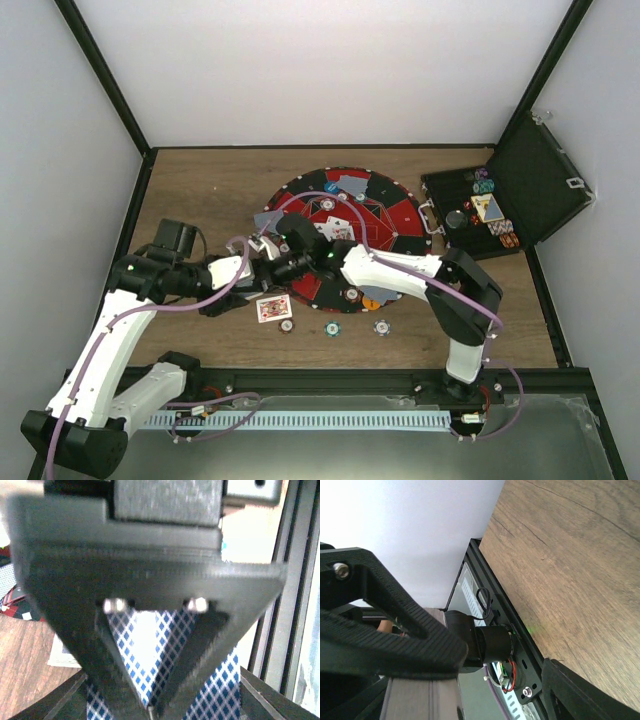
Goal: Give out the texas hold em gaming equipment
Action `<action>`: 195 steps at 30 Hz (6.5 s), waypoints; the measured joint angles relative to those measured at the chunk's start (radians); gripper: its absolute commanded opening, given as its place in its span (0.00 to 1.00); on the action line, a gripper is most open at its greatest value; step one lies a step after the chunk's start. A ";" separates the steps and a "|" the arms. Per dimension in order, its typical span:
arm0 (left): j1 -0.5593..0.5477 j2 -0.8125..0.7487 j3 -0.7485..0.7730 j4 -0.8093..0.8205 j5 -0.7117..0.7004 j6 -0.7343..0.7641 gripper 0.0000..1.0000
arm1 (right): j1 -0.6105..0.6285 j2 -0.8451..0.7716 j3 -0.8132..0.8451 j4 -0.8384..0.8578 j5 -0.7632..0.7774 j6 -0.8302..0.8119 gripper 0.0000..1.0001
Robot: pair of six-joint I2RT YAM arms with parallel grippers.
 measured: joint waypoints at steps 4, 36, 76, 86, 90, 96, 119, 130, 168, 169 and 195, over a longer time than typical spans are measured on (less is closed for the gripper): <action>0.000 0.000 0.000 -0.001 0.000 0.000 0.04 | -0.013 -0.042 -0.037 -0.003 0.016 -0.003 0.65; 0.000 0.027 -0.020 0.021 -0.033 0.000 0.04 | -0.059 -0.045 -0.004 -0.121 -0.028 -0.043 0.46; 0.000 0.026 -0.025 0.016 -0.069 0.003 0.04 | -0.118 -0.132 0.003 -0.291 0.016 -0.150 0.07; 0.000 0.026 -0.013 0.021 -0.046 0.005 0.04 | -0.184 -0.142 -0.016 -0.389 0.053 -0.195 0.01; 0.000 0.026 -0.013 0.021 -0.046 0.005 0.04 | -0.295 -0.171 -0.036 -0.416 0.045 -0.230 0.01; 0.000 0.028 -0.013 0.021 -0.046 0.005 0.04 | -0.511 -0.130 -0.004 -0.459 0.052 -0.323 0.04; 0.000 0.040 -0.013 0.020 -0.049 0.008 0.04 | -0.674 0.286 0.391 -0.717 0.487 -0.579 0.46; 0.000 0.040 -0.013 0.020 -0.048 0.008 0.04 | -0.420 -0.159 0.093 -0.489 0.216 -0.376 0.93; 0.000 0.034 -0.003 0.016 -0.048 0.011 0.04 | -0.073 0.014 -0.010 -0.024 -0.080 -0.063 0.72; 0.000 0.036 -0.003 0.016 -0.045 0.012 0.04 | -0.078 0.001 -0.032 -0.011 -0.085 -0.062 0.71; 0.000 0.039 -0.016 0.025 -0.073 0.024 0.04 | -0.124 -0.154 -0.100 -0.067 -0.057 -0.067 0.01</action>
